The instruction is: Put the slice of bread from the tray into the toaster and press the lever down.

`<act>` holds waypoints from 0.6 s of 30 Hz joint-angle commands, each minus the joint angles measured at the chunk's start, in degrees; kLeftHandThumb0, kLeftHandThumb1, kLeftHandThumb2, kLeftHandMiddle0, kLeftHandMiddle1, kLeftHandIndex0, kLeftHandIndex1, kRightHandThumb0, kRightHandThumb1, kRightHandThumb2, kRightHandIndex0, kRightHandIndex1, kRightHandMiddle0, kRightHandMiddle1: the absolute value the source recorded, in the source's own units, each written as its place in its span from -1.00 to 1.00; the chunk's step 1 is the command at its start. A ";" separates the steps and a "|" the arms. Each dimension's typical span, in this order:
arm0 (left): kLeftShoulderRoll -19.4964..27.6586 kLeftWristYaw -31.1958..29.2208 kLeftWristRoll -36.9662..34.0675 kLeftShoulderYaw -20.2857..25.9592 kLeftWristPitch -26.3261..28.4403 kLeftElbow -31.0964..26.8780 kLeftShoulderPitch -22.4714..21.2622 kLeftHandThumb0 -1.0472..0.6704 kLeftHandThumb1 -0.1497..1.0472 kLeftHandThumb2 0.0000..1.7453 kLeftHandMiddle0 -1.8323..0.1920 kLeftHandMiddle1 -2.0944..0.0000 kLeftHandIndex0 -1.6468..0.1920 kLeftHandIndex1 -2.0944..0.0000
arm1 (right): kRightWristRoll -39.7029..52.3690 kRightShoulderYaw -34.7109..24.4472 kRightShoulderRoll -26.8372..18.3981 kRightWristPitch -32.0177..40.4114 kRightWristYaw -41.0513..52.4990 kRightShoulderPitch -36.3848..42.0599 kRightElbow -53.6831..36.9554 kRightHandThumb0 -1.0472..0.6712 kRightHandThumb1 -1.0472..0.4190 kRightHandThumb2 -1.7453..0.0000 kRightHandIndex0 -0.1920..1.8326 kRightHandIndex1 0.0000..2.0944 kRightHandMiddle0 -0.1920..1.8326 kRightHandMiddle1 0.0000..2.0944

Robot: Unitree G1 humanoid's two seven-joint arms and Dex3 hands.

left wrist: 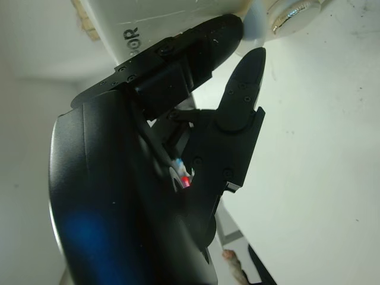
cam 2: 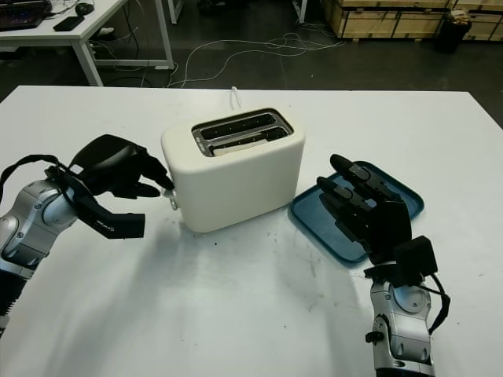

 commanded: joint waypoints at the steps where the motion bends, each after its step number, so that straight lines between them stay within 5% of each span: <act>1: -1.65 -2.11 0.96 -4.06 -1.28 1.87 2.60 -0.12 0.56 -1.00 -0.02 -0.36 -0.62 0.99 | -0.14 -0.26 -0.32 -0.11 -0.14 0.14 -0.75 -0.04 -0.83 0.88 -0.04 -1.00 -0.11 -1.00; 10: -0.91 -2.74 0.72 -3.69 -0.62 1.03 2.29 -0.12 0.58 -1.00 0.00 -0.27 -0.59 1.00 | 0.08 -0.26 -0.06 -0.23 -0.13 0.45 -0.63 -0.03 -0.83 0.88 -0.04 -1.00 -0.11 -1.00; 18: -0.60 -2.62 0.47 -3.28 -0.75 1.07 1.44 -0.10 0.55 -1.00 0.03 -0.45 -0.60 1.00 | -0.48 -0.18 -0.30 0.29 -0.52 0.85 -1.24 -0.03 -0.83 0.88 -0.04 -1.00 -0.11 -1.00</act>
